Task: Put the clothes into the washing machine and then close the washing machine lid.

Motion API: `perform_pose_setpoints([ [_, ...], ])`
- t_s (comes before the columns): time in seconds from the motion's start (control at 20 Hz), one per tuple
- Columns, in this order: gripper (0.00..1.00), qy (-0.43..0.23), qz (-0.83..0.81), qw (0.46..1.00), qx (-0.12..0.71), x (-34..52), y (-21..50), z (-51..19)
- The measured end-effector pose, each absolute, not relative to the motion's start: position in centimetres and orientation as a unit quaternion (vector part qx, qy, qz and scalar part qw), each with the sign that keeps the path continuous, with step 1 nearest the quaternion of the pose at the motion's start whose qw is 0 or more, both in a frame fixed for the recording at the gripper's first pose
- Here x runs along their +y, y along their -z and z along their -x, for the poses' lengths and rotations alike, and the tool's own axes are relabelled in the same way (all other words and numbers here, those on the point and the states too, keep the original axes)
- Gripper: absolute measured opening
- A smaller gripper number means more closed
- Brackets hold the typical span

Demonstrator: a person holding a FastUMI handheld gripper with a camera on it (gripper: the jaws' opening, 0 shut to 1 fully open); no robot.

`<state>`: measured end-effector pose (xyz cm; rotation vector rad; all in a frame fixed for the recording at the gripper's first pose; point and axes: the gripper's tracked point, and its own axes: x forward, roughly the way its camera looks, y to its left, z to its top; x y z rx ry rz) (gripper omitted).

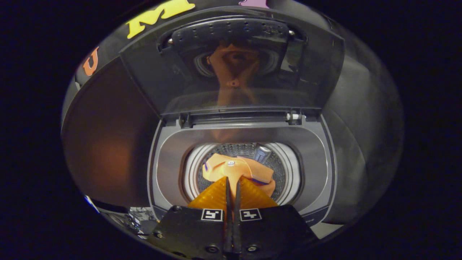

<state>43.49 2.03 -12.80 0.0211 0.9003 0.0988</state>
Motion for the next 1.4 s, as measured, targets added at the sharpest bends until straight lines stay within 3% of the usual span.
perform_pose_setpoints([
  [0.2,0.06,-0.042,-0.007,0.9,0.433,1.8,12.7,-43.6],
  [0.4,0.15,-0.049,-0.001,0.905,0.423,1.8,12.4,-43.6],
  [0.65,0.84,-0.038,0.027,0.916,0.398,1.0,11.4,-43.2],
  [1.4,0.84,-0.02,0.033,0.931,0.362,0.1,8.8,-42.4],
])
